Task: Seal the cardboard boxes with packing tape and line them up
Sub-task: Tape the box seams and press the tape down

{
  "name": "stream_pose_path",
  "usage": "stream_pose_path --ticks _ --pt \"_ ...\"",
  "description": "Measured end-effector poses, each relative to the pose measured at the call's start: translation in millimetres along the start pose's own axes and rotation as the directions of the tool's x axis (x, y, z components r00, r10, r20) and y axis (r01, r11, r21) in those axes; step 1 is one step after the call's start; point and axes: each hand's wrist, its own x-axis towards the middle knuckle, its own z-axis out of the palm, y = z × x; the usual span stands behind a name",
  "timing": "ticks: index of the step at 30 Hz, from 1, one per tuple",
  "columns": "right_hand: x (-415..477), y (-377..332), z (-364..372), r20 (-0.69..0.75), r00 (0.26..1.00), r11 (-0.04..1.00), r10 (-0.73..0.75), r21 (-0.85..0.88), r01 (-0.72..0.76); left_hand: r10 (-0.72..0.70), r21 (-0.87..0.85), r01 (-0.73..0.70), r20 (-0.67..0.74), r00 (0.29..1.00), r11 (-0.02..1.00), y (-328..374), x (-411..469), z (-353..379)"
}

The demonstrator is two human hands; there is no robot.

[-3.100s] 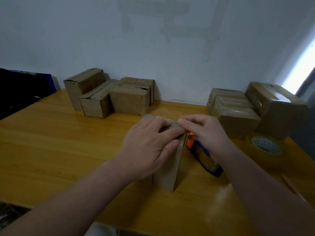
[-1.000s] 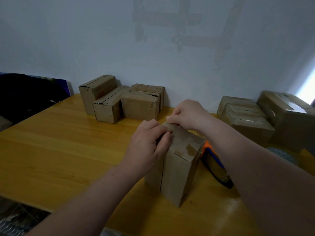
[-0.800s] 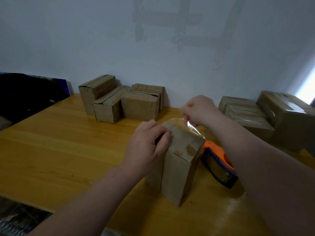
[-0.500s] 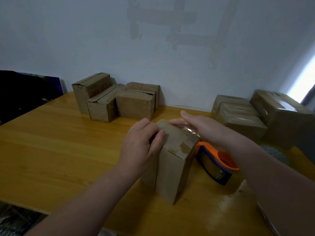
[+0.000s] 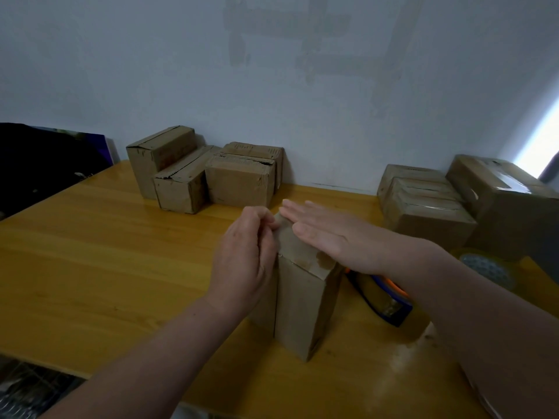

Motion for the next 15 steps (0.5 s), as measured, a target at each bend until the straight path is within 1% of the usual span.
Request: stream_pose_path --ticks 2,6,10,15 --pt "-1.3 0.2 -0.1 -0.019 1.000 0.999 -0.017 -0.048 0.016 0.014 0.013 -0.014 -0.015 1.000 1.000 -0.2 -0.4 2.4" --pt "-8.7 2.8 4.4 -0.081 0.994 0.997 -0.073 -0.045 0.069 0.023 0.025 -0.022 -0.052 0.998 0.999 -0.3 -1.5 6.5" --pt "-21.9 7.6 10.5 -0.120 0.988 0.995 -0.102 0.006 0.104 0.011 0.037 -0.009 -0.056 0.998 0.999 -0.1 -2.7 7.5" --pt "-43.0 18.4 17.1 -0.260 0.961 0.988 -0.090 0.096 0.119 0.000 0.064 0.003 -0.047 0.999 0.998 2.0 -1.3 5.3"
